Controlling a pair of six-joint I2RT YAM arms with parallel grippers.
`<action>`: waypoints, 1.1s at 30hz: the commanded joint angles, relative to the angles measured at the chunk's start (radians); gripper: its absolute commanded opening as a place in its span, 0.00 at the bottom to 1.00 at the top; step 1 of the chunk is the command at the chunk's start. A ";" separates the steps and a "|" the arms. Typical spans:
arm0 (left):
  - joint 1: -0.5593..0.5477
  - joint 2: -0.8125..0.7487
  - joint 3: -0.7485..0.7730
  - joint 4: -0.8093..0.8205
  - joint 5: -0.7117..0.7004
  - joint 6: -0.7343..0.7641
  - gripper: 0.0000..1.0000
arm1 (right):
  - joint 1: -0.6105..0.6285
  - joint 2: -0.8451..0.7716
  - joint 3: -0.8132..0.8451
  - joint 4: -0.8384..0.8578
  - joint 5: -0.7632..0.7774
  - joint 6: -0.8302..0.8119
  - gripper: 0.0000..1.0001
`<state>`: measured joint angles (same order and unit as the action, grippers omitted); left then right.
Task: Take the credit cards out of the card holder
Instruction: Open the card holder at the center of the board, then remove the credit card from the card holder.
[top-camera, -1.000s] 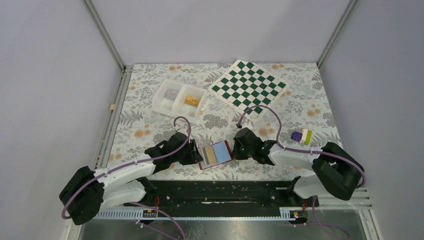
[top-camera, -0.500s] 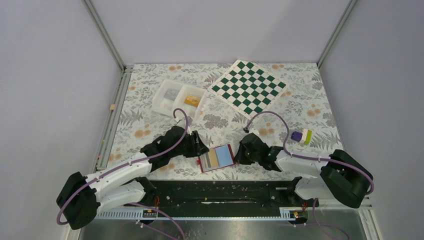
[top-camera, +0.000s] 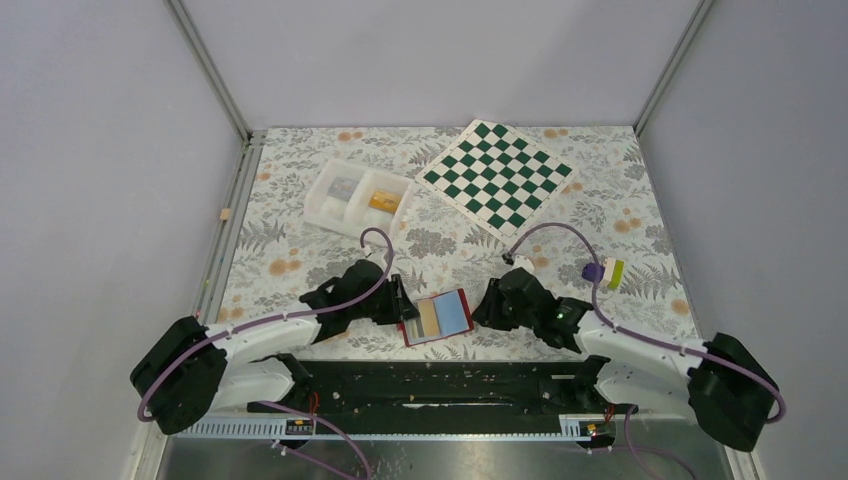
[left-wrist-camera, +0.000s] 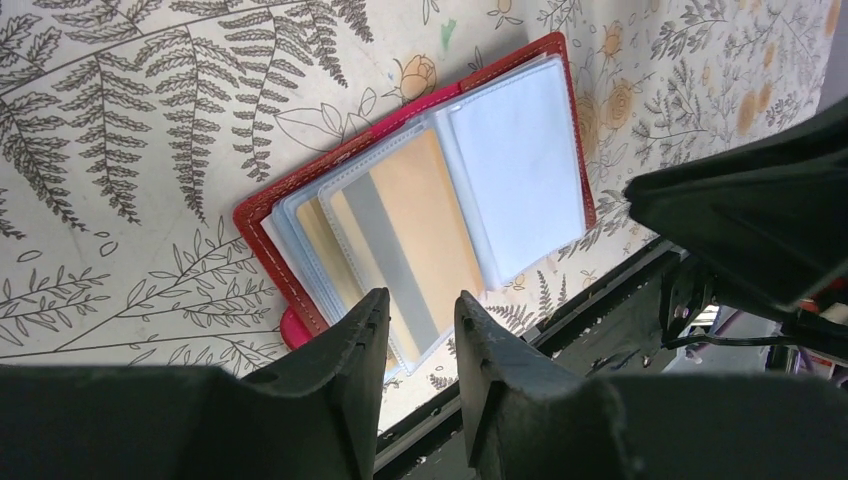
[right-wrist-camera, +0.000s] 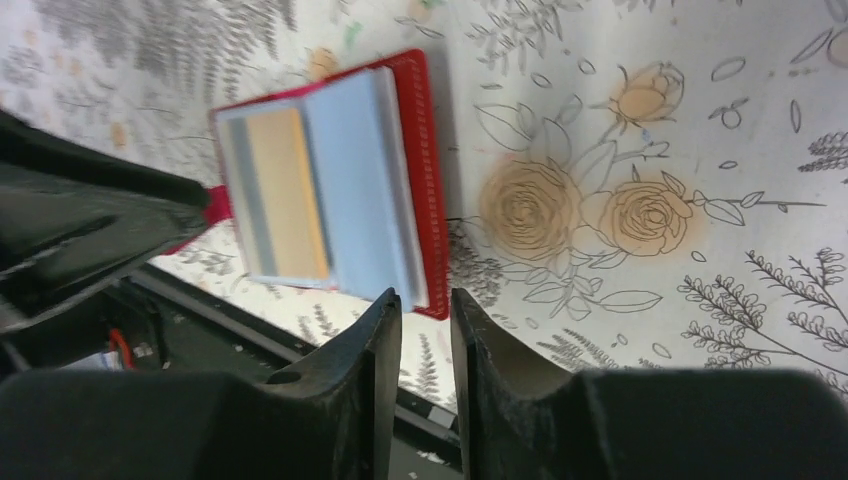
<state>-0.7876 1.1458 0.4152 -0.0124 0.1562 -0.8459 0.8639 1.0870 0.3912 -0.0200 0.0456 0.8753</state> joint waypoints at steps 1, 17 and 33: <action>0.002 -0.022 0.002 0.065 0.005 0.006 0.31 | 0.002 -0.132 0.106 -0.138 0.042 -0.023 0.33; 0.004 -0.048 -0.035 0.029 -0.057 -0.025 0.27 | 0.229 0.208 0.398 -0.139 0.192 -0.150 0.51; 0.004 0.015 -0.090 0.107 -0.022 -0.038 0.16 | 0.248 0.448 0.428 -0.037 0.107 -0.170 0.52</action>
<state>-0.7872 1.1625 0.3401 0.0444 0.1284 -0.8753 1.1061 1.5387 0.8009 -0.1177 0.1783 0.7132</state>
